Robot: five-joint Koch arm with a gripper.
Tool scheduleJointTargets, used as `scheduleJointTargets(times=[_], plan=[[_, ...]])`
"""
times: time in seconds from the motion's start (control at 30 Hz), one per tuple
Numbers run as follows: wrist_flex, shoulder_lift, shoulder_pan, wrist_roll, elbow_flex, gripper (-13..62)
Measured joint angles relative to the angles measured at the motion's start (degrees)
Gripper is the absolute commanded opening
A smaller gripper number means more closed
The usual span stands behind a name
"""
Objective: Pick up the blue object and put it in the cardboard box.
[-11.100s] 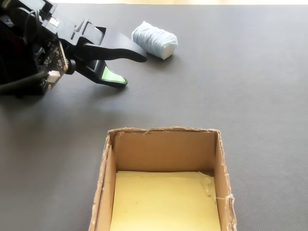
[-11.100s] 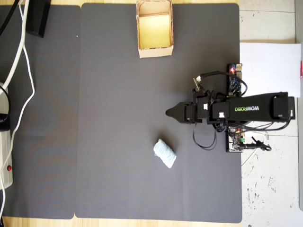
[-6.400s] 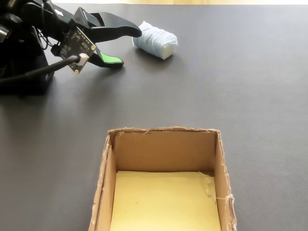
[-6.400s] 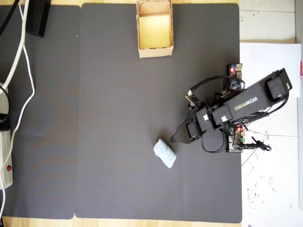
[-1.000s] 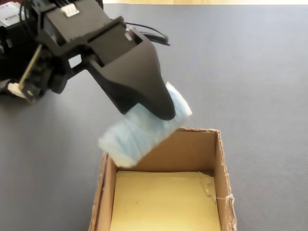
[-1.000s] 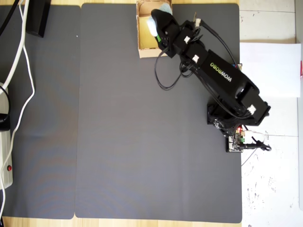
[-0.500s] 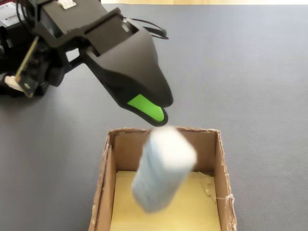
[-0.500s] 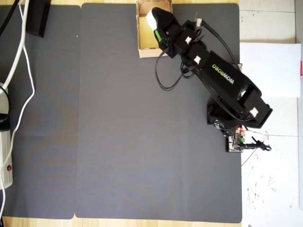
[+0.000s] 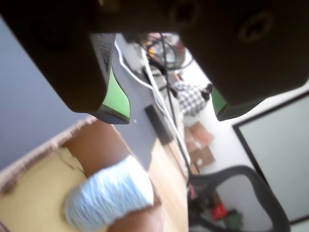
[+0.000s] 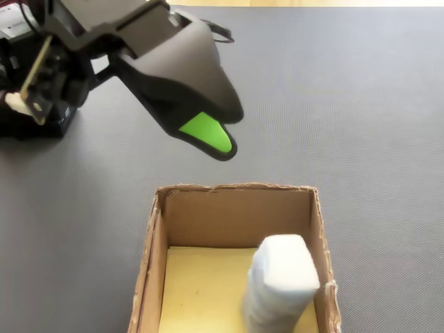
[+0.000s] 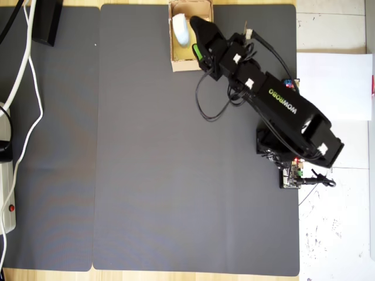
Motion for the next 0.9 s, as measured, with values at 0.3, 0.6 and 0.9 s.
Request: scheduleJointTargets(times=[0.3, 0.6, 0.9], plan=[[-0.1, 11.3, -11.7, 8.0, 10.6, 33.7], [-0.1, 21.0, -23.6, 12.2, 19.9, 33.8], [-0.2, 24.1, -37.6, 12.7, 27.2, 34.5]])
